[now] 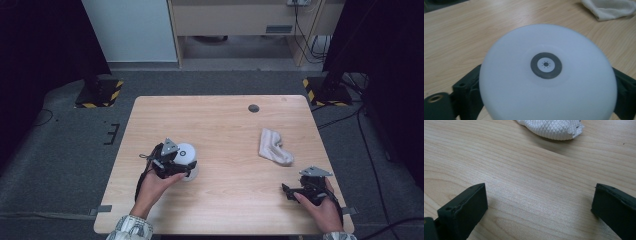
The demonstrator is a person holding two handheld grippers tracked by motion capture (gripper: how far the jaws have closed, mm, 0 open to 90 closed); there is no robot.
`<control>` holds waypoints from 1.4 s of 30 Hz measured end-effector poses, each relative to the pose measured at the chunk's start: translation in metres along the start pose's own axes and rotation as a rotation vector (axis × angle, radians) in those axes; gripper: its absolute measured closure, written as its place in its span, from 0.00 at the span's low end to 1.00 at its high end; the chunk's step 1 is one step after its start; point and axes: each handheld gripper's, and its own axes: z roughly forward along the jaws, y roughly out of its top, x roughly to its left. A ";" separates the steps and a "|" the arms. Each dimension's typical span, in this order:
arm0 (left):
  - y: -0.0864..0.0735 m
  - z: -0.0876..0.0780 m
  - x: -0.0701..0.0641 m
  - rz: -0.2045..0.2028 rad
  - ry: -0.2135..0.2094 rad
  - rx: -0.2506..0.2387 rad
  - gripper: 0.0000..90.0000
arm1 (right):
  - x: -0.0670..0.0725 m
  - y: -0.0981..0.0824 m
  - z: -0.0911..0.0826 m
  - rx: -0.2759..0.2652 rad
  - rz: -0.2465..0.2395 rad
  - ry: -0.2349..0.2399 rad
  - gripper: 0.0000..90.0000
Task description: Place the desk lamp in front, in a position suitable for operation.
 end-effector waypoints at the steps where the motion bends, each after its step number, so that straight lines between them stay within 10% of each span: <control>1: 0.000 0.000 -0.001 0.008 0.006 -0.002 0.09 | 0.000 0.000 0.000 0.000 0.000 0.001 0.01; 8: 0.000 -0.001 -0.012 0.034 -0.018 -0.012 0.09 | 0.000 0.000 0.000 0.000 -0.001 0.001 0.01; 21: 0.016 0.009 -0.075 0.113 -0.162 -0.016 0.09 | 0.000 0.000 0.000 0.000 -0.002 0.002 0.01; 42: 0.016 0.022 -0.104 0.159 -0.207 -0.011 0.09 | 0.000 0.000 0.000 0.000 -0.003 0.003 0.01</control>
